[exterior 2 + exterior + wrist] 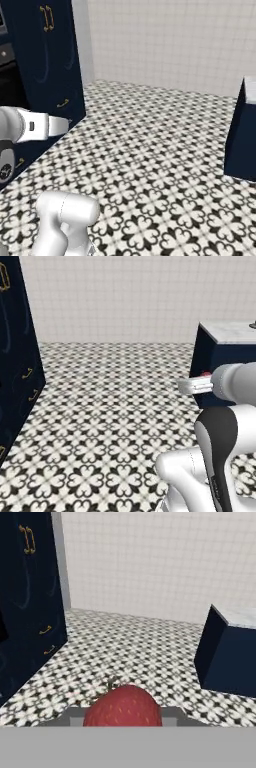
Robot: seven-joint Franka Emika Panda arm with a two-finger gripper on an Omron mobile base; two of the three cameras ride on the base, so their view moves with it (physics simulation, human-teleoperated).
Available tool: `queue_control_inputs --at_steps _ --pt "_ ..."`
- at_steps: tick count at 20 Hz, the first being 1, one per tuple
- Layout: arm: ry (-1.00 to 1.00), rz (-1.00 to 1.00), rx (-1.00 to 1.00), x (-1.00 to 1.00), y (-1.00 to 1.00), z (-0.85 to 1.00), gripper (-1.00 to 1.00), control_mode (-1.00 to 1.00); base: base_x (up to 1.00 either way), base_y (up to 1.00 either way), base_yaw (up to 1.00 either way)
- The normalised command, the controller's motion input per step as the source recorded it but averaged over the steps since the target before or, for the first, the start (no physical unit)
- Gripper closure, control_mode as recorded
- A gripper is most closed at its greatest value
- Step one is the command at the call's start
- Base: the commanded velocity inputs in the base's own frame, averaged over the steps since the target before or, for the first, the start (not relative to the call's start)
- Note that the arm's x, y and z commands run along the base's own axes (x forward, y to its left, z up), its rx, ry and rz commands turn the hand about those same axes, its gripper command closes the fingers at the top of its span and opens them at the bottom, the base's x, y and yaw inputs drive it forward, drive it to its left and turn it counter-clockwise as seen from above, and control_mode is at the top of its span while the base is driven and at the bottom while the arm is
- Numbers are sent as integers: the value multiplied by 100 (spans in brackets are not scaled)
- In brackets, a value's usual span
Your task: Take the strawberry from the fridge and place it on top of the pancake, located on the dining counter.
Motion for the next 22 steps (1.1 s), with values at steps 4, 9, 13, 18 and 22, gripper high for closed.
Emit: queue_control_inputs --at_steps 4,9,13,18,22 --pt "0 0 0 0 0 0 100 100 100 -47 -37" --pt "0 0 0 0 0 0 100 100 100 -17 -32" --pt "0 0 0 0 0 0 100 100 100 0 -34" --pt "0 0 0 0 0 0 100 100 100 3 -35" --pt "0 0 0 0 0 0 100 100 100 12 -36"
